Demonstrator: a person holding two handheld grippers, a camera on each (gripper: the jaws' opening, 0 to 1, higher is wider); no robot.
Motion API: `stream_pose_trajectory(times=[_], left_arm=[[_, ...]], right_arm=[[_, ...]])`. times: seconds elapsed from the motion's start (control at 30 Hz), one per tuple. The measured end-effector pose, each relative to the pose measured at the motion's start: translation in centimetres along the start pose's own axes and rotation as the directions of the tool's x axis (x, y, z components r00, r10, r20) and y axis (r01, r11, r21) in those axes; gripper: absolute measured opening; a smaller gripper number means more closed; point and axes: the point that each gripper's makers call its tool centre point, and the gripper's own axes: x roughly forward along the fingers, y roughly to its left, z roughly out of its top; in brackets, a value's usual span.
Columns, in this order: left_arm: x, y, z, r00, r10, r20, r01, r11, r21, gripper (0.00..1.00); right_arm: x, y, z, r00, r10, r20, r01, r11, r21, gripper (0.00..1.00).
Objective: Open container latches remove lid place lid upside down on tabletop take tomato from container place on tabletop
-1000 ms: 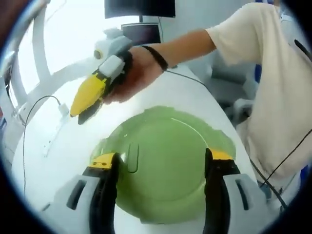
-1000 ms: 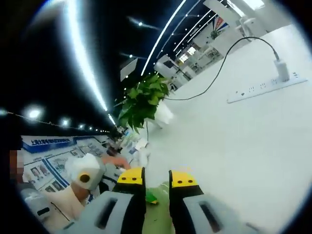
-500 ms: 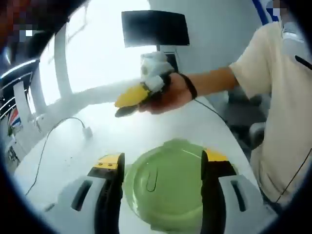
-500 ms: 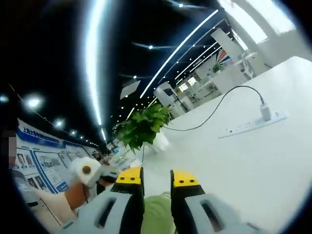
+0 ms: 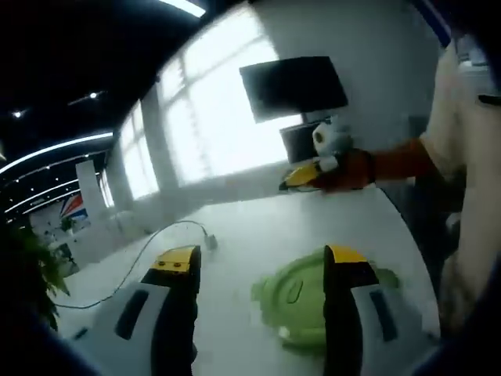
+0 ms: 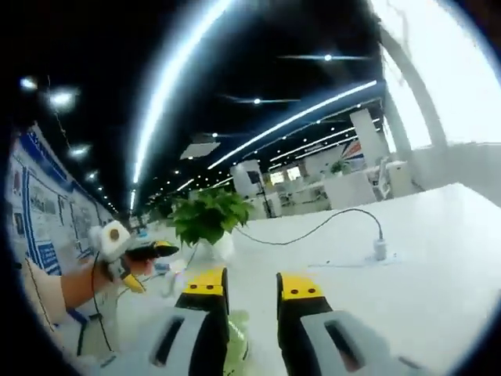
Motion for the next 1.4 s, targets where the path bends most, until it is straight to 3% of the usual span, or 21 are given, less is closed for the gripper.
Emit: stream_pose_trajectory(times=[0.13,0.27,0.4,0.5,0.7,0.77,0.83,0.87,0.93,0.97,1.03,1.07,1.13,1.23,1.4], left_arm=[[-2.0,1.4,0.3,0.991,0.131,0.032,-0.131,0.991,-0.002,0.56],[-4.0,1.6,0.7,0.977,0.205,0.062,-0.205,0.979,-0.01,0.56],[-6.2,2.3,0.5,0.948,0.311,0.065,-0.314,0.949,0.037,0.56],[-7.8,2.7,0.5,0.919,0.385,0.084,-0.388,0.921,0.018,0.56],[-11.9,4.1,-1.1,0.814,0.576,0.08,-0.576,0.817,-0.02,0.56],[-13.1,4.3,-1.7,0.788,0.611,0.081,-0.608,0.792,-0.058,0.56],[-14.5,4.6,-2.1,0.747,0.659,0.088,-0.654,0.752,-0.081,0.57],[-14.9,4.6,-2.5,0.738,0.67,0.084,-0.663,0.743,-0.092,0.57],[-16.4,4.8,-3.5,0.691,0.721,0.061,-0.715,0.693,-0.096,0.57],[-16.6,4.8,-3.8,0.683,0.728,0.058,-0.722,0.684,-0.104,0.57],[-17.5,4.8,-4.9,0.651,0.759,0.034,-0.749,0.648,-0.138,0.57],[-17.7,4.6,-5.2,0.649,0.76,0.033,-0.75,0.646,-0.142,0.57],[-18.2,4.4,-6.3,0.629,0.778,0.005,-0.77,0.623,-0.139,0.57],[-18.6,3.9,-7.2,0.621,0.784,-0.009,-0.775,0.613,-0.153,0.57],[-19.7,4.8,-9.2,0.604,0.796,-0.038,-0.789,0.589,-0.176,0.57]], right_arm=[[-1.7,-0.6,0.4,0.996,-0.077,0.037,0.079,0.994,-0.073,0.23],[-3.7,-1.6,0.9,0.984,-0.156,0.089,0.164,0.982,-0.093,0.24],[-6.2,-3.2,1.2,0.953,-0.263,0.152,0.275,0.959,-0.068,0.25],[-7.9,-4.2,1.1,0.924,-0.335,0.185,0.352,0.933,-0.073,0.25],[-11.5,-6.3,0.1,0.85,-0.474,0.232,0.497,0.866,-0.052,0.25],[-12.6,-6.8,-0.6,0.83,-0.507,0.233,0.533,0.844,-0.06,0.25],[-13.4,-7.2,-1.1,0.81,-0.539,0.232,0.565,0.823,-0.061,0.25],[-13.8,-7.4,-1.2,0.799,-0.553,0.236,0.58,0.812,-0.065,0.25],[-14.9,-8.1,-1.7,0.763,-0.6,0.241,0.632,0.771,-0.083,0.25],[-15.3,-8.2,-2.0,0.755,-0.61,0.241,0.642,0.762,-0.081,0.25],[-16.0,-8.4,-2.5,0.741,-0.625,0.244,0.655,0.753,-0.061,0.26],[-16.3,-8.5,-2.9,0.736,-0.631,0.246,0.66,0.75,-0.049,0.27],[-16.9,-8.9,-3.9,0.722,-0.651,0.236,0.673,0.739,-0.02,0.28],[-17.5,-9.3,-5.3,0.713,-0.668,0.211,0.682,0.731,0.009,0.29],[-18.4,-9.6,-7.4,0.702,-0.689,0.182,0.694,0.718,0.042,0.3]])
